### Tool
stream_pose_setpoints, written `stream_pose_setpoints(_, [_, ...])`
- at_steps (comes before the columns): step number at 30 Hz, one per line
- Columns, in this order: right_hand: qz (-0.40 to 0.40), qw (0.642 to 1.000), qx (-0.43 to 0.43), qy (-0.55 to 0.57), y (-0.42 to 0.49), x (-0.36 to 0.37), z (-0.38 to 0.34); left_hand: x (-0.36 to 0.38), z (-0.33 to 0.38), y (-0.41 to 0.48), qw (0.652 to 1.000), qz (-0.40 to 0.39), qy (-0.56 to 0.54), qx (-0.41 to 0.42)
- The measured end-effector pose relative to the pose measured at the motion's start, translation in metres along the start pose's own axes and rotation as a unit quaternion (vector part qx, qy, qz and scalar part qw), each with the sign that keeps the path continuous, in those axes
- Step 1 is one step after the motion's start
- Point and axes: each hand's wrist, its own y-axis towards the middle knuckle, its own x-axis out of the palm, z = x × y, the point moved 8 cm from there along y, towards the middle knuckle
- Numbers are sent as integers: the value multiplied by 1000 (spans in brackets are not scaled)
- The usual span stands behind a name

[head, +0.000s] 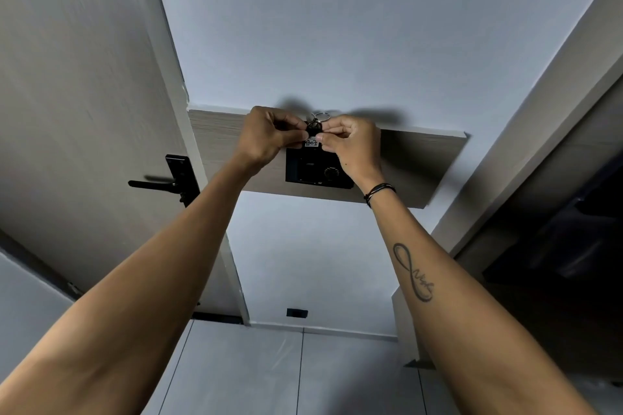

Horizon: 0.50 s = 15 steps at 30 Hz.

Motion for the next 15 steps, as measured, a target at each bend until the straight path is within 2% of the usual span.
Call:
stream_pose_setpoints(7, [-6,1000,-8,-7,-2,0,-2,1,2,-5,1000,10,21,15])
stream_pose_setpoints(15, [-63,997,-36,-38,-11,17,-14,-8,-5,-12,999,27,26,23])
